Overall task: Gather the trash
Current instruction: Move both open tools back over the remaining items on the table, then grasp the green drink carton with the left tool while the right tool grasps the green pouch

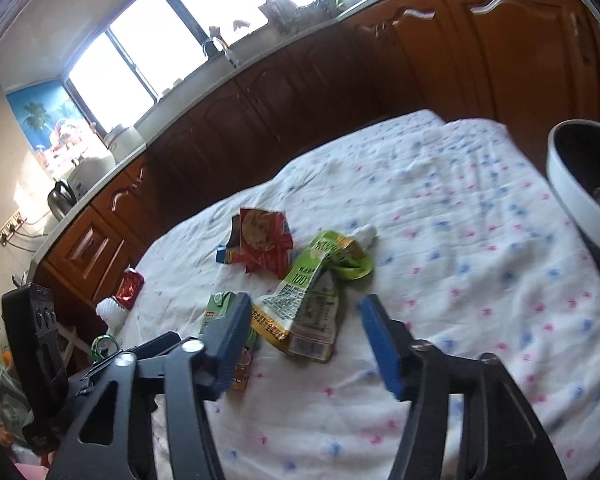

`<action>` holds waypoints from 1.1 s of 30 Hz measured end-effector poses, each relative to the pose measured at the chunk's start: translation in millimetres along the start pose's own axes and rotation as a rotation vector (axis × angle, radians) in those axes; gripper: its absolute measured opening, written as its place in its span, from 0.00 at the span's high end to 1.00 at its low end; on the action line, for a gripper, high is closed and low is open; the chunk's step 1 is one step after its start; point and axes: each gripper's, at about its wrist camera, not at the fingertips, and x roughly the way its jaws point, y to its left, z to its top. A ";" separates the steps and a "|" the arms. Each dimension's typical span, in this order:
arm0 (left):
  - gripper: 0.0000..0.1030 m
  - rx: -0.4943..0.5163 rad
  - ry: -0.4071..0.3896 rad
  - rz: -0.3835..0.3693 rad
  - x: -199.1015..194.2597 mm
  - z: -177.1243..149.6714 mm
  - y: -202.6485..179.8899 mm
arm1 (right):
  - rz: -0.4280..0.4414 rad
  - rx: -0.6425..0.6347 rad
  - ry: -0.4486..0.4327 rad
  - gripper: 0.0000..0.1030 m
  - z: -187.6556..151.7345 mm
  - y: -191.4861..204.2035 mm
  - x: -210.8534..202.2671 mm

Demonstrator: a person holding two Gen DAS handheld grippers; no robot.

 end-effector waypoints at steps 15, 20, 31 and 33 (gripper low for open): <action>0.56 0.027 0.032 0.051 32.1 -1.1 -1.0 | -0.018 -0.007 0.119 0.93 2.9 1.8 64.4; 0.69 0.046 0.041 0.042 35.5 -1.5 -3.8 | -0.018 -0.016 0.070 0.97 0.6 -4.5 38.4; 0.69 0.104 0.029 -0.049 25.3 2.0 -40.9 | -0.075 0.032 -0.037 0.98 -4.1 -46.1 -36.4; 0.69 0.117 0.028 -0.074 24.4 2.4 -51.3 | -0.093 0.039 -0.059 0.98 -5.3 -54.4 -49.7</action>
